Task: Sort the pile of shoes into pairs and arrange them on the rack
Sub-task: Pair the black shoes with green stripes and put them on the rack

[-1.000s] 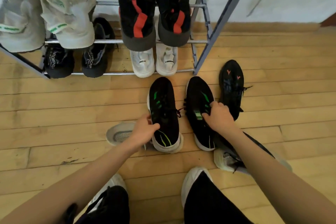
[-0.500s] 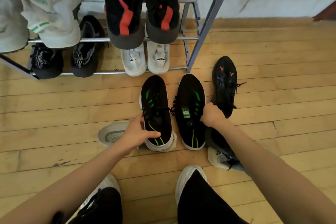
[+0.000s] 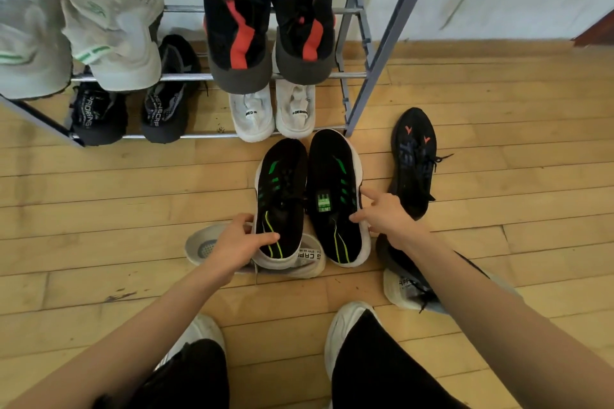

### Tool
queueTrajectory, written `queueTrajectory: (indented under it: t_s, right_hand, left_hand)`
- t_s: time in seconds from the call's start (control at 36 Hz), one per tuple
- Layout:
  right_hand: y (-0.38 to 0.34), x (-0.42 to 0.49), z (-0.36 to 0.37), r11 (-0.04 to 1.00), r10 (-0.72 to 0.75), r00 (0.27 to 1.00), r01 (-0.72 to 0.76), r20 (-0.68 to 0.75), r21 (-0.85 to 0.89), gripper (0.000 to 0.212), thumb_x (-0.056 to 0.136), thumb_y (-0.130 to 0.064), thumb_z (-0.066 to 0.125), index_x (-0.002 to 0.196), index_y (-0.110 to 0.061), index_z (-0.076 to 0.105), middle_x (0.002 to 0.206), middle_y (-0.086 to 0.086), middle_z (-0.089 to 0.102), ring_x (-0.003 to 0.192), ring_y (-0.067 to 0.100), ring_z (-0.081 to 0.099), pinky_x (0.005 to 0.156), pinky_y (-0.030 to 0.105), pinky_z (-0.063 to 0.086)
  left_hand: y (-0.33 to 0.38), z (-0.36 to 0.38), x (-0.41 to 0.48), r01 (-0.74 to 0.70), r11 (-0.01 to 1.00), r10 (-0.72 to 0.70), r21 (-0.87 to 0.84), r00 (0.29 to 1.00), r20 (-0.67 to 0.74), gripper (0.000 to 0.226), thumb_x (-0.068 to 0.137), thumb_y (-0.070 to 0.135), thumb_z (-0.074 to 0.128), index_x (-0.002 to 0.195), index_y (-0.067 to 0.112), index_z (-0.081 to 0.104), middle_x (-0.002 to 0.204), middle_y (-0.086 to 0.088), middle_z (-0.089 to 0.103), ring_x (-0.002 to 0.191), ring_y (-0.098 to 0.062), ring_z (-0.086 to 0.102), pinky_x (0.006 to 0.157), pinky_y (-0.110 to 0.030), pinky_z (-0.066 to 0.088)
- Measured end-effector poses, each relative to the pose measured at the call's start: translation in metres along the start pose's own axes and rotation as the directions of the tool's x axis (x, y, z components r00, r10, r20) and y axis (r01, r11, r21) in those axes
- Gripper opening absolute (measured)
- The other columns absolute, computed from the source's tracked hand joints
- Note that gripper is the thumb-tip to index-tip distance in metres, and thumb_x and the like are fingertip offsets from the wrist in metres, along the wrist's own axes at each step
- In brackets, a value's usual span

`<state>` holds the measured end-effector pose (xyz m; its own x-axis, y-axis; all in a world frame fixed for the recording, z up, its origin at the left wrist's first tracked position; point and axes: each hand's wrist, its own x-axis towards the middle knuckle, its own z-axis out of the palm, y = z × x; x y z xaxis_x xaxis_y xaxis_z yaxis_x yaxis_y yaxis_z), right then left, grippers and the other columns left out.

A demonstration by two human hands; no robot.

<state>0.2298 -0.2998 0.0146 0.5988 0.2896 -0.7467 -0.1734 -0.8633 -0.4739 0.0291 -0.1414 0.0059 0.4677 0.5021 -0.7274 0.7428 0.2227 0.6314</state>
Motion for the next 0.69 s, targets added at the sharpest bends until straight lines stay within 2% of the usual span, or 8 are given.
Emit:
queueTrajectory:
  t_s: [0.08, 0.14, 0.19, 0.31, 0.44, 0.53, 0.58, 0.69]
  right_hand:
    - [0.000, -0.012, 0.001, 0.997, -0.033, 0.997, 0.028, 0.070, 0.069, 0.091, 0.072, -0.006, 0.076, 0.147, -0.030, 0.031, 0.150, 0.007, 0.035, 0.136, 0.030, 0.035, 0.110, 0.044, 0.035]
    - [0.001, -0.015, 0.003, 0.996, -0.066, 0.991, 0.058, 0.117, 0.066, 0.096, 0.073, 0.001, 0.073, 0.150, -0.026, 0.023, 0.147, 0.007, 0.042, 0.133, 0.028, 0.041, 0.109, 0.044, 0.038]
    - [0.001, -0.016, 0.007, 0.996, -0.085, 0.991, 0.080, 0.106, 0.049, 0.102, 0.071, 0.001, 0.074, 0.151, -0.026, 0.019, 0.145, 0.009, 0.046, 0.131, 0.029, 0.045, 0.107, 0.049, 0.040]
    - [0.000, -0.016, 0.015, 0.977, -0.173, 0.985, 0.171, -0.005, -0.128, 0.098, 0.072, -0.003, 0.072, 0.150, -0.028, 0.020, 0.136, 0.013, 0.052, 0.124, 0.030, 0.051, 0.100, 0.050, 0.046]
    - [-0.003, -0.022, 0.014, 0.961, -0.187, 0.982, 0.181, -0.008, -0.211, 0.095, 0.074, -0.002, 0.072, 0.149, -0.021, 0.017, 0.129, 0.016, 0.053, 0.111, 0.030, 0.057, 0.087, 0.038, 0.052]
    - [-0.005, -0.027, 0.008, 0.964, -0.144, 0.988, 0.152, 0.052, -0.219, 0.095, 0.075, -0.001, 0.073, 0.149, -0.018, 0.015, 0.134, 0.014, 0.049, 0.115, 0.030, 0.054, 0.082, 0.033, 0.048]
    - [-0.007, -0.031, 0.005, 0.953, -0.150, 0.986, 0.164, 0.075, -0.255, 0.093, 0.076, -0.003, 0.072, 0.149, -0.017, 0.016, 0.135, 0.013, 0.048, 0.113, 0.030, 0.055, 0.081, 0.035, 0.051]
    - [-0.012, -0.037, 0.006, 0.911, -0.205, 0.975, 0.223, 0.089, -0.347, 0.087, 0.078, -0.007, 0.072, 0.147, -0.015, 0.020, 0.130, 0.013, 0.052, 0.101, 0.027, 0.058, 0.077, 0.033, 0.052]
  left_hand:
    - [0.000, 0.001, -0.003, 0.007, 1.000, -0.007, 0.003, 1.000, 0.005, 0.063, 0.077, 0.025, 0.076, 0.132, 0.017, 0.045, 0.105, 0.000, 0.061, 0.096, -0.019, 0.062, 0.081, -0.039, 0.055]
    - [0.000, 0.001, -0.005, 0.013, 1.000, -0.013, -0.010, 1.000, 0.010, 0.064, 0.077, 0.025, 0.076, 0.132, 0.019, 0.045, 0.104, 0.000, 0.062, 0.094, -0.018, 0.062, 0.075, -0.035, 0.055]
    - [-0.001, -0.001, -0.006, 0.043, 0.998, -0.041, -0.050, 0.999, 0.035, 0.064, 0.077, 0.023, 0.076, 0.132, 0.022, 0.044, 0.104, -0.002, 0.064, 0.093, -0.018, 0.063, 0.072, -0.033, 0.053]
    - [-0.003, -0.006, -0.005, 0.101, 0.986, -0.084, -0.135, 0.989, 0.122, 0.060, 0.082, 0.009, 0.070, 0.134, 0.021, 0.045, 0.109, -0.007, 0.069, 0.100, -0.024, 0.065, 0.091, -0.046, 0.052]
    - [0.002, -0.011, -0.008, 0.144, 0.955, -0.103, -0.258, 0.981, 0.167, 0.060, 0.084, -0.005, 0.062, 0.136, 0.018, 0.042, 0.108, -0.012, 0.068, 0.095, -0.025, 0.066, 0.071, -0.035, 0.053]
    - [0.000, -0.009, -0.009, 0.132, 0.953, -0.094, -0.273, 0.984, 0.149, 0.061, 0.083, -0.006, 0.063, 0.134, 0.018, 0.043, 0.106, -0.012, 0.069, 0.096, -0.027, 0.066, 0.077, -0.041, 0.054]
    - [-0.002, -0.008, -0.010, 0.116, 0.954, -0.081, -0.277, 0.987, 0.137, 0.060, 0.082, -0.008, 0.063, 0.132, 0.019, 0.045, 0.102, -0.012, 0.070, 0.095, -0.028, 0.067, 0.081, -0.045, 0.054]
    - [-0.007, -0.007, -0.015, 0.092, 0.947, -0.058, -0.307, 0.991, 0.117, 0.060, 0.080, -0.013, 0.061, 0.129, 0.020, 0.047, 0.099, -0.012, 0.070, 0.093, -0.029, 0.066, 0.077, -0.044, 0.055]
